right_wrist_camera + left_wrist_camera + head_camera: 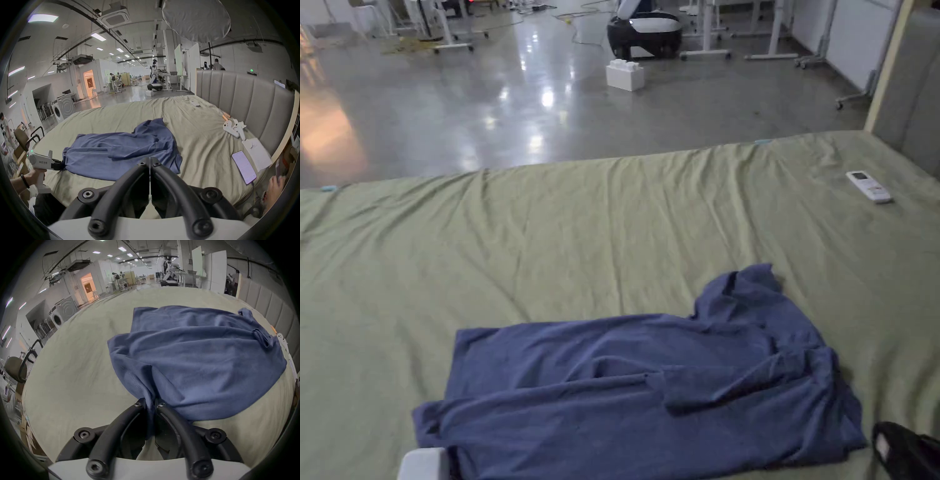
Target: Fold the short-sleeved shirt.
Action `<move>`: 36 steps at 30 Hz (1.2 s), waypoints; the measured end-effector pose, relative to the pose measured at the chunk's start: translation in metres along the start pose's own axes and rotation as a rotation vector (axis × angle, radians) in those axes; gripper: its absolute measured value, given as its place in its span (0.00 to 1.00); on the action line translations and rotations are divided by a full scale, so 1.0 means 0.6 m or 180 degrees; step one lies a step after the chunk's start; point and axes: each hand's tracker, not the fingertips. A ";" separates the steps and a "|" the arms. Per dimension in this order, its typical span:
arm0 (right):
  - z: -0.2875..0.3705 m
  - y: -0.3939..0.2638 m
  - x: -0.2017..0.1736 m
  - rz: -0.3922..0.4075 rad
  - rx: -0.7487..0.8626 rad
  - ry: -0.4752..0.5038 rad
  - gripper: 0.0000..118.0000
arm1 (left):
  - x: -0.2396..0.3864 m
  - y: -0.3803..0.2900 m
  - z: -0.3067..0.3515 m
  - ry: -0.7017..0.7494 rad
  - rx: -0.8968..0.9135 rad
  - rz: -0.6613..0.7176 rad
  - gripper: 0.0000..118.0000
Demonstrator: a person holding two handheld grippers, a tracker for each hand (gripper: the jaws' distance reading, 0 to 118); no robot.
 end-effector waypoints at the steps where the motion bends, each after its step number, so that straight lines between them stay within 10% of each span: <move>1: -0.022 -0.005 0.010 -0.0137 -0.0093 -0.0019 0.17 | -0.001 0.000 0.002 -0.0011 -0.0001 0.0029 0.08; 4: -0.112 -0.035 0.047 -0.0499 -0.0581 -0.0126 0.78 | 0.003 -0.001 0.003 0.0036 0.0019 -0.0168 0.08; 11: -0.301 -0.103 0.089 -0.1069 -0.1014 -0.0499 0.57 | 0.007 -0.004 0.002 0.0052 -0.0022 -0.0283 0.08; 18: -0.298 -0.106 0.029 0.0102 -0.0817 -0.0608 0.09 | -0.017 0.005 0.000 -0.0185 -0.0075 0.0050 0.08; 27: -0.205 -0.037 -0.001 -0.0004 -0.0505 -0.0704 0.07 | -0.105 0.037 0.131 -0.0635 0.0437 0.0955 0.08; 36: -0.055 -0.068 0.017 -0.0089 -0.0549 -0.0641 0.07 | -0.121 -0.083 0.244 -0.0666 0.0378 0.0808 0.08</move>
